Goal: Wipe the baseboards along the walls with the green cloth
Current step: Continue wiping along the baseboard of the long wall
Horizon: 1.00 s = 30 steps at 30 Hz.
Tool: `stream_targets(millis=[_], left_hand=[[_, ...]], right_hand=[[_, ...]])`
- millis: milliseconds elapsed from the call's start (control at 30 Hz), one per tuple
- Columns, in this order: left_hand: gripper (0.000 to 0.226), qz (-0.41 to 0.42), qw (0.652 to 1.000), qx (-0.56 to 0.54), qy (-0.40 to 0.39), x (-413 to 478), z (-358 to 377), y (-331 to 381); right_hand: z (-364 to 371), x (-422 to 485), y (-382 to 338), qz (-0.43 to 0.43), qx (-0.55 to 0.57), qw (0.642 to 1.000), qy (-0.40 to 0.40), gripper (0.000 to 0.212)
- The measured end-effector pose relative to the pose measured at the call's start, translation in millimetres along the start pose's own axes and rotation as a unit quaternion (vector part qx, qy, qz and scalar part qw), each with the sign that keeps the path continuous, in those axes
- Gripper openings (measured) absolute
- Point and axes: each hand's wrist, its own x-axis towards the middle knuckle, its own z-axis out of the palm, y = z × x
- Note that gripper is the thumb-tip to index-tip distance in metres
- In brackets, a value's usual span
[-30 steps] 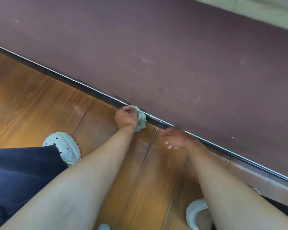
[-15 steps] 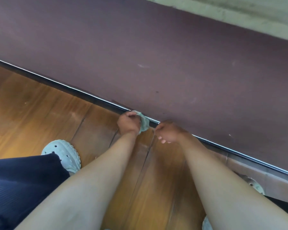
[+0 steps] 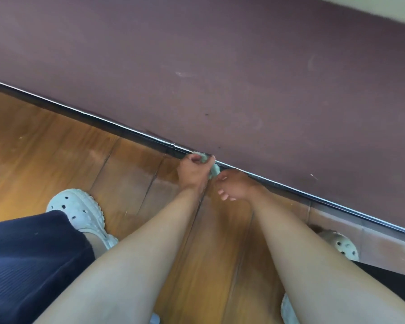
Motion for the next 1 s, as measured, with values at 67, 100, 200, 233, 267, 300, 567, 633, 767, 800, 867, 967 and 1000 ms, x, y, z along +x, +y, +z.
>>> stream_targets(millis=[67, 100, 200, 233, 267, 300, 567, 633, 767, 800, 867, 967, 1000], left_hand=[[0.022, -0.008, 1.000, -0.004, 0.007, 7, -1, -2], [0.020, -0.014, 1.000, -0.007, 0.019, 11, -3, -2], [0.017, -0.033, 0.993, -0.036, 0.104, 21, -8, -3], [0.016, -0.040, 0.989, -0.054, 0.135, 25, -10, -3], [0.014, -0.044, 0.985, -0.066, 0.155, 27, -11, -2], [0.011, -0.044, 0.983, -0.069, 0.161, 28, -13, -1], [0.010, 0.020, 0.996, 0.028, -0.077, -23, 30, -10], [0.008, 0.036, 0.995, 0.051, -0.077, -25, 33, -6], [0.012, 0.007, 0.999, 0.035, 0.032, -8, 19, -3], [0.012, -0.016, 0.997, 0.012, 0.077, 0, 15, -3], [0.009, -0.051, 0.986, -0.069, 0.141, 14, 8, -1], [0.009, -0.070, 0.986, -0.060, 0.141, 16, 4, 4], [0.013, -0.064, 0.988, -0.059, 0.125, 13, 6, 3]], right_hand=[[1, 0, 1, -0.007, 0.010, 1.000, -0.008, 0.021], [0, -1, 4, -0.007, 0.014, 1.000, -0.008, 0.022], [-7, -1, 22, 0.007, 0.033, 0.999, 0.000, 0.021], [-10, 0, 29, 0.017, 0.050, 0.999, 0.004, 0.019], [-13, 1, 37, 0.027, 0.076, 0.997, 0.011, 0.017], [-15, 1, 42, 0.038, 0.109, 0.993, 0.023, 0.017], [-17, 6, 51, 0.043, 0.210, 0.975, 0.056, 0.021], [-17, 5, 49, 0.033, 0.204, 0.977, 0.045, 0.019], [-19, 1, 54, 0.040, 0.209, 0.976, 0.045, 0.019], [-20, 0, 56, 0.044, 0.208, 0.976, 0.047, 0.019], [-22, 0, 60, 0.051, 0.203, 0.977, 0.047, 0.020], [-22, -1, 61, 0.055, 0.197, 0.978, 0.048, 0.019], [-22, -1, 61, 0.056, 0.196, 0.978, 0.049, 0.019]])
